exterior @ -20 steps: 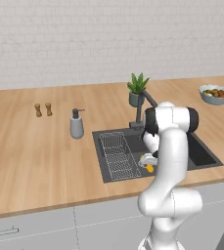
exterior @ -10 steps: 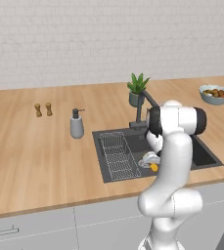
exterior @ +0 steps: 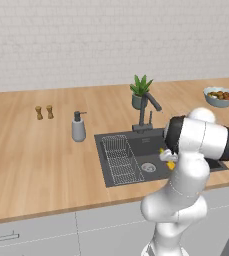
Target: Pick the corn from the sink and place it in the bowl. Then pick the bowl and place it in the microwave. Then close the microwave door and press the start button.
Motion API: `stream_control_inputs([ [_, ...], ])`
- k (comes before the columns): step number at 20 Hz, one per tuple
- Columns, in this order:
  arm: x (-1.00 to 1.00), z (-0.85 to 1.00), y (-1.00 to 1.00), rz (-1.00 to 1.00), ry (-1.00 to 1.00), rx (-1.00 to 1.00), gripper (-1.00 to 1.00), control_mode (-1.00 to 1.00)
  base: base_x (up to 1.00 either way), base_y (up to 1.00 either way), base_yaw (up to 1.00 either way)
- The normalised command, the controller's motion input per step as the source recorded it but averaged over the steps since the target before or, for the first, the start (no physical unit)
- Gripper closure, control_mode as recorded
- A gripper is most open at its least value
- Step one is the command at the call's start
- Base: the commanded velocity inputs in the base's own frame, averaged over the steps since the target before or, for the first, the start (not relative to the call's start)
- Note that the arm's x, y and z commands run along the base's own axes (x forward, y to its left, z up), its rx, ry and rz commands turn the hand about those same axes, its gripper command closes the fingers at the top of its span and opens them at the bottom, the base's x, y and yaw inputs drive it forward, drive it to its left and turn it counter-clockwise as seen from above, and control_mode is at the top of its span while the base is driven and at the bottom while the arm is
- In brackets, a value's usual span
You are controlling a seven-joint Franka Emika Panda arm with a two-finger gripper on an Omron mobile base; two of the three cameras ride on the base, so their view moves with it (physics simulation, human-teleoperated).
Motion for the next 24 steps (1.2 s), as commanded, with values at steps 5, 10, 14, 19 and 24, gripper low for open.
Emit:
stream_control_inputs([
  [5, -0.08, 1.00, -0.22, 0.00, -0.09, 0.00, 1.00, -1.00, 0.00, 0.00, 0.00],
  [10, -0.57, 1.00, -0.11, -0.01, -0.02, -0.01, 1.00, -1.00, 0.00, 0.00, 0.00],
  [14, -0.95, 0.91, 0.00, -0.08, -0.02, -0.23, 1.00, -1.00, 0.00, 0.00, 0.00],
  [19, -0.62, 0.92, -0.09, -0.01, -0.07, -0.31, 1.00, -1.00, 0.00, 0.00, 0.00],
  [24, -0.39, 0.70, -0.46, 0.00, 0.00, -0.22, 1.00, -1.00, 0.00, 0.00, 0.00],
])
